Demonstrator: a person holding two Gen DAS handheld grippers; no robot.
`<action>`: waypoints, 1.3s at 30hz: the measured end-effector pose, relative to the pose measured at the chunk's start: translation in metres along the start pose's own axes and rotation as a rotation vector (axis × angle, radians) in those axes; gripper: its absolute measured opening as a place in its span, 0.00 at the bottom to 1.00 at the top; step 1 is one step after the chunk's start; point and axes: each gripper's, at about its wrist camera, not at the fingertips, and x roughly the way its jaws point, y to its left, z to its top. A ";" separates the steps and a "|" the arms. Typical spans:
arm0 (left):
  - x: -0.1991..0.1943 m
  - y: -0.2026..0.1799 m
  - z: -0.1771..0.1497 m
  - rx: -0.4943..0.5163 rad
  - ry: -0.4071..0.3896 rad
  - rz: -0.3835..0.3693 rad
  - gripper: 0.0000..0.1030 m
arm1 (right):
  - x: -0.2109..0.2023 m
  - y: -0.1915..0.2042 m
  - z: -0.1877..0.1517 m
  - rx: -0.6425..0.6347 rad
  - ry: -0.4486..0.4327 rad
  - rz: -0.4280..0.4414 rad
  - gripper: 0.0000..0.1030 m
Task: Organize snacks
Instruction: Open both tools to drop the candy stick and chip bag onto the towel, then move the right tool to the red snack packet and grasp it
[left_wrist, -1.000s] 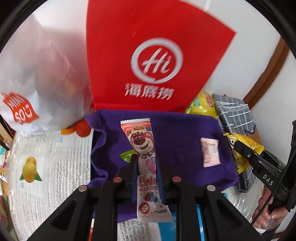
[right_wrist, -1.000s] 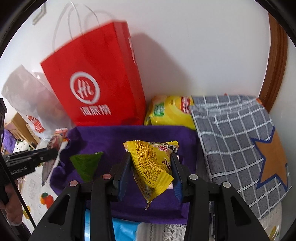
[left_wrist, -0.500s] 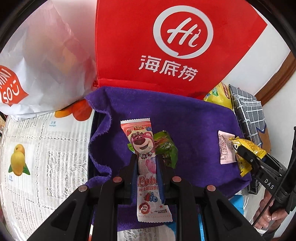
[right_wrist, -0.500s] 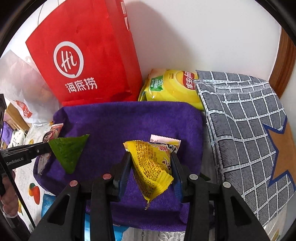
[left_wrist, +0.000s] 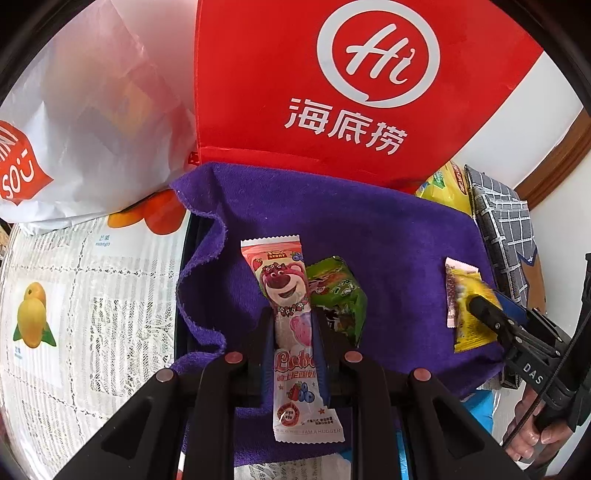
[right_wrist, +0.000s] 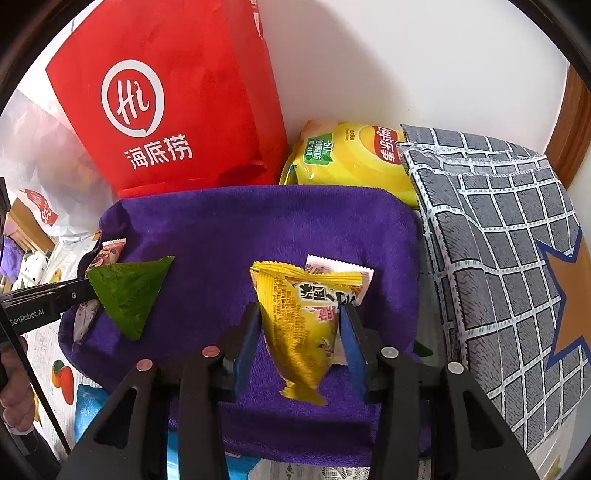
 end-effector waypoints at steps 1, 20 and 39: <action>0.000 0.000 0.000 -0.001 0.002 0.000 0.19 | -0.001 0.001 0.000 -0.004 -0.002 0.003 0.51; -0.024 -0.012 0.000 0.045 -0.037 0.030 0.51 | -0.047 0.016 0.001 -0.034 -0.109 -0.160 0.78; -0.121 -0.031 -0.051 0.121 -0.189 0.020 0.51 | -0.123 -0.008 -0.085 0.063 -0.128 -0.070 0.78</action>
